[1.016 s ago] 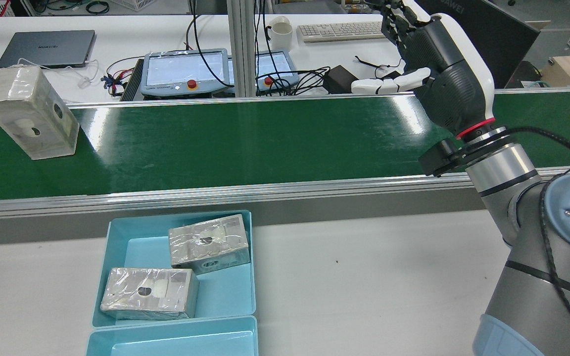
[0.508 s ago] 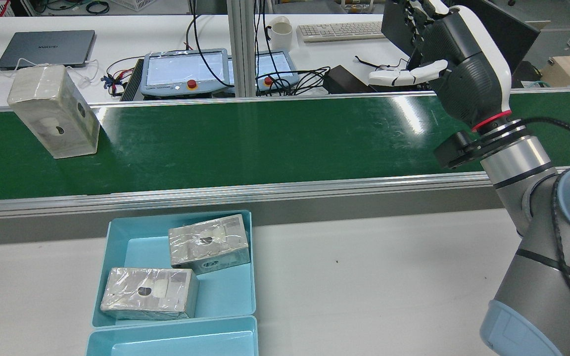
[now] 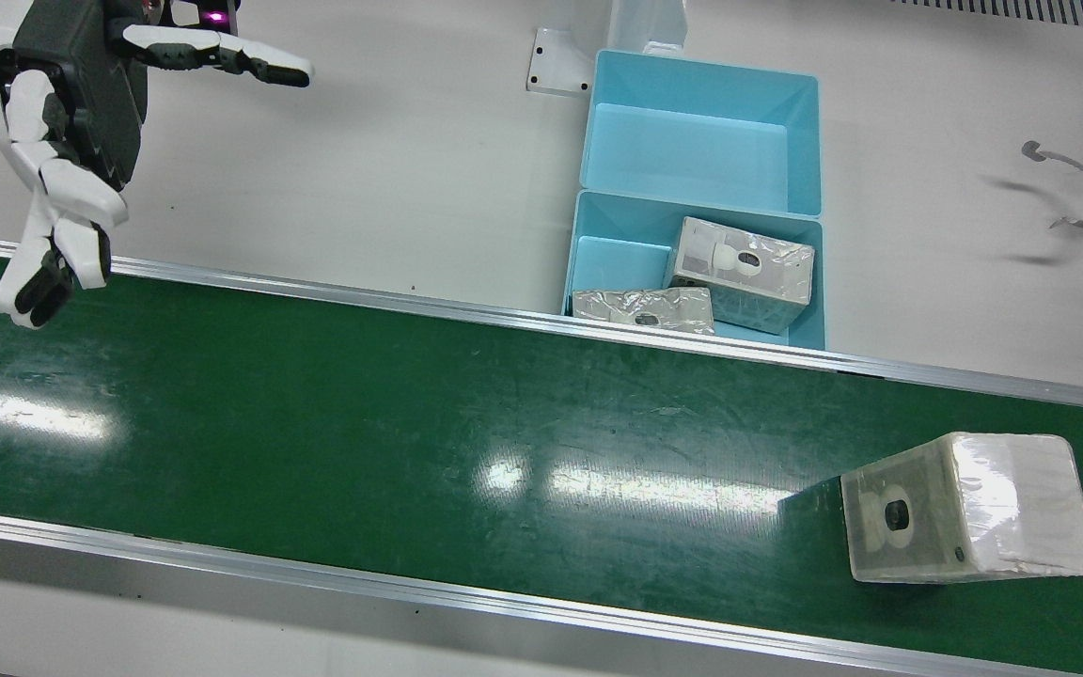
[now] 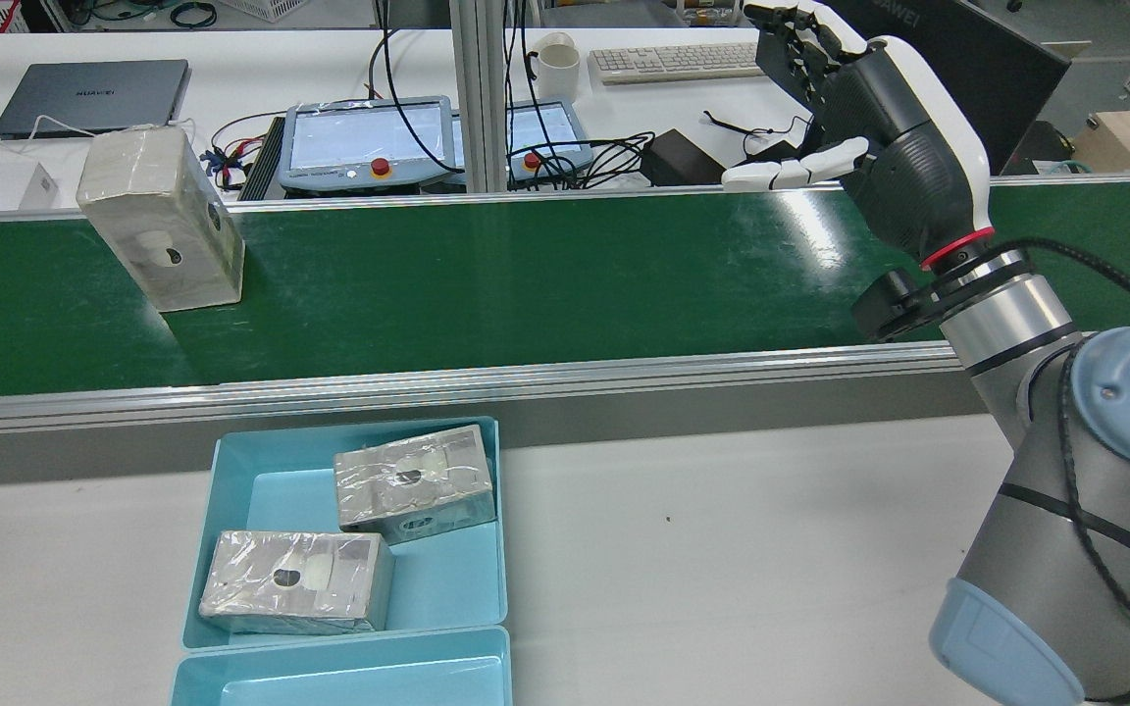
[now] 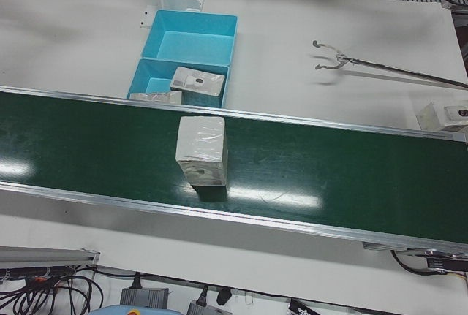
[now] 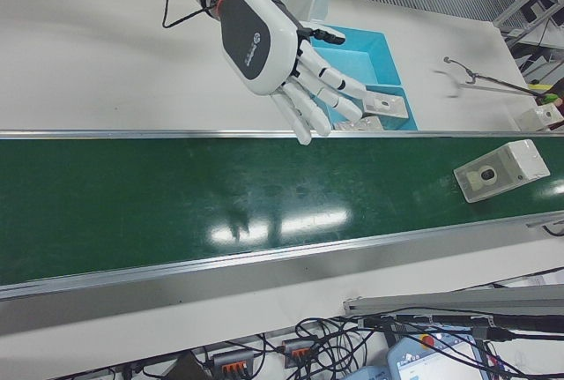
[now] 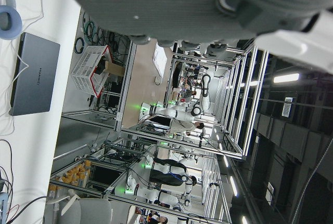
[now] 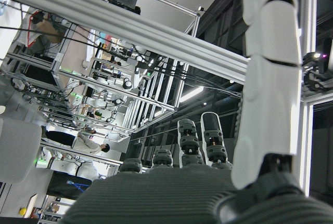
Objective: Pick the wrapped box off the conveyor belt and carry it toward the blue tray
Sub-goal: 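Move the right hand farther along the belt, opening its fingers, then lower the open right hand to the belt ahead of the approaching wrapped box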
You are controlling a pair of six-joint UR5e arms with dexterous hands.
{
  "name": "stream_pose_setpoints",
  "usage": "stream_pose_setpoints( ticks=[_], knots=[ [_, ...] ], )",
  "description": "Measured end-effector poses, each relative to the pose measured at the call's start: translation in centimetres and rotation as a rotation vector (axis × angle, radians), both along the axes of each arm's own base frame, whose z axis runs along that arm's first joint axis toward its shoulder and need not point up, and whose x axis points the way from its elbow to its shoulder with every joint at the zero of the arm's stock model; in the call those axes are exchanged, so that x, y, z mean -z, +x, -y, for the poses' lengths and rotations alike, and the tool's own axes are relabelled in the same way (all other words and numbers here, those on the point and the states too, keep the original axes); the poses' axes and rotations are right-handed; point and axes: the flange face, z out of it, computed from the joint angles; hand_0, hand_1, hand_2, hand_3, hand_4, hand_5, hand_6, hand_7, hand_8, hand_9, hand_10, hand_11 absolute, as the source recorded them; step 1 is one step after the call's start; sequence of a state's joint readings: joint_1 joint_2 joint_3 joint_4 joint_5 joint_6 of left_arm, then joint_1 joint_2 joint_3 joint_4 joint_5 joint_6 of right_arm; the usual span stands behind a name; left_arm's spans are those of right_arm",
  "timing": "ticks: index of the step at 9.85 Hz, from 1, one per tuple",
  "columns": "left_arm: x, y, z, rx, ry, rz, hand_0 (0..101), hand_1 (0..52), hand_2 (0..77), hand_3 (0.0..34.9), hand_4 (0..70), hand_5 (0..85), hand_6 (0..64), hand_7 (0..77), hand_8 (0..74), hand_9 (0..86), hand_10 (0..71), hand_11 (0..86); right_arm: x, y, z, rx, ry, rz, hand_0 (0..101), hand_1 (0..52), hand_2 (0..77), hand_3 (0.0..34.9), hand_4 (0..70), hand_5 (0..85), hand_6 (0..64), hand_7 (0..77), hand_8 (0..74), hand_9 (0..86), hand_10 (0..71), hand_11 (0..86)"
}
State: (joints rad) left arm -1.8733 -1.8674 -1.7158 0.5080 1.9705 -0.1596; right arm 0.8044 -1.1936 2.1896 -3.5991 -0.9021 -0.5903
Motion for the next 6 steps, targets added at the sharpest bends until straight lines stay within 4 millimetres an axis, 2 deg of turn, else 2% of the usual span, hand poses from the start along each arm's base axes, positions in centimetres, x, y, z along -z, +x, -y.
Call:
stream_pose_setpoints(
  ticks=[1,2,4,6],
  knots=[
    [0.0,0.0,0.0,0.0,0.0,0.0,0,0.0,0.5,0.0,0.0,1.1,0.0,0.5,0.5,0.5,0.5,0.5,-1.8,-0.1,1.6,-0.006,-0.035,-0.032,48,15.3,13.6,5.3,3.8,25.1,3.8,5.5,1.6,1.6,0.0,1.6],
    [0.0,0.0,0.0,0.0,0.0,0.0,0,0.0,0.5,0.0,0.0,1.1,0.0,0.0,0.5,0.0,0.5,0.5,-3.1,-0.7,3.3,0.01,-0.063,-0.044,48,15.3,10.9,5.4,3.8,25.1,4.9,5.5,3.3,1.6,0.0,1.6],
    [0.0,0.0,0.0,0.0,0.0,0.0,0,0.0,0.5,0.0,0.0,1.1,0.0,0.0,0.5,0.0,0.5,0.5,-6.2,-3.4,7.5,0.084,-0.139,-0.013,49,15.3,8.2,5.0,5.4,27.3,5.5,5.5,3.3,1.6,0.0,1.6],
    [0.0,0.0,0.0,0.0,0.0,0.0,0,0.0,0.5,0.0,0.0,1.1,0.0,0.5,0.5,0.5,0.5,0.5,-8.8,-5.8,10.3,0.152,-0.209,0.061,49,15.3,7.1,3.8,5.4,27.3,5.5,5.5,2.2,1.6,0.0,1.6]
  ],
)
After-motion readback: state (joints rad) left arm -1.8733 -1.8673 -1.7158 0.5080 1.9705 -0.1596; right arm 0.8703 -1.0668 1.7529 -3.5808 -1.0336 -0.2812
